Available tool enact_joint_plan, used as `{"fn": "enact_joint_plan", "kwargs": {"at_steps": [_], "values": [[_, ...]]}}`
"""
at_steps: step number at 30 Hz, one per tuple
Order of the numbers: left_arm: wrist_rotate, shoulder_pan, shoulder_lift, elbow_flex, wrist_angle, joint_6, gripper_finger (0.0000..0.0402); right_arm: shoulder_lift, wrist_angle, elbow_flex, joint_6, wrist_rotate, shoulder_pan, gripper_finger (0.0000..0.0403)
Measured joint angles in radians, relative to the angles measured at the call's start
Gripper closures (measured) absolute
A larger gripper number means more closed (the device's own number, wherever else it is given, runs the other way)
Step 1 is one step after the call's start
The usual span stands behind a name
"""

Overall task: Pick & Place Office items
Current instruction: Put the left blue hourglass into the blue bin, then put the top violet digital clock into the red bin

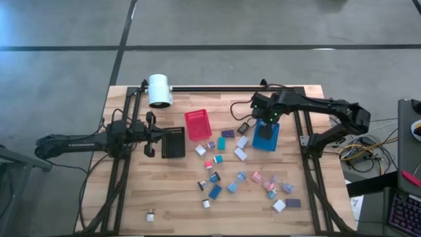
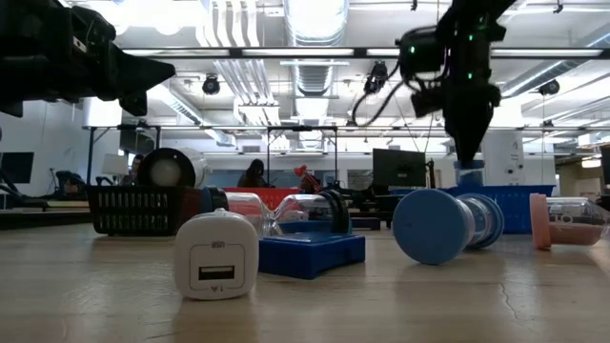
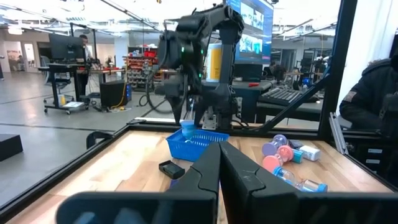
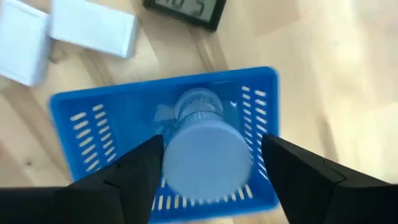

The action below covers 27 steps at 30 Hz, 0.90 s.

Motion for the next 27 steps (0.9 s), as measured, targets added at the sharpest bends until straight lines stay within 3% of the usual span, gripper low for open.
{"fn": "enact_joint_plan", "kwargs": {"at_steps": [3,6,10,13,18,27], "values": [[0.000,0.000,0.000,0.000,0.000,0.000,0.0388,-0.044,-0.056,0.063,0.019,0.004,0.000,0.0113],[0.000,0.000,0.000,0.000,0.000,0.000,0.0388,-0.133,0.000,0.105,0.037,0.013,0.015,0.0107],[0.000,0.000,0.000,0.000,0.000,-0.005,0.0389,-0.322,0.273,0.066,0.024,0.037,0.078,0.0119],[0.002,0.000,0.000,0.000,-0.007,-0.011,0.0391,-0.501,0.574,-0.067,0.056,0.027,0.115,0.0143],[0.002,0.000,0.000,0.000,-0.008,-0.019,0.0392,-0.727,0.975,-0.338,0.088,-0.041,0.157,0.0214],[0.002,0.000,0.000,0.000,-0.007,-0.026,0.0391,-0.945,1.197,-0.697,0.104,-0.076,0.167,0.0376]]}}
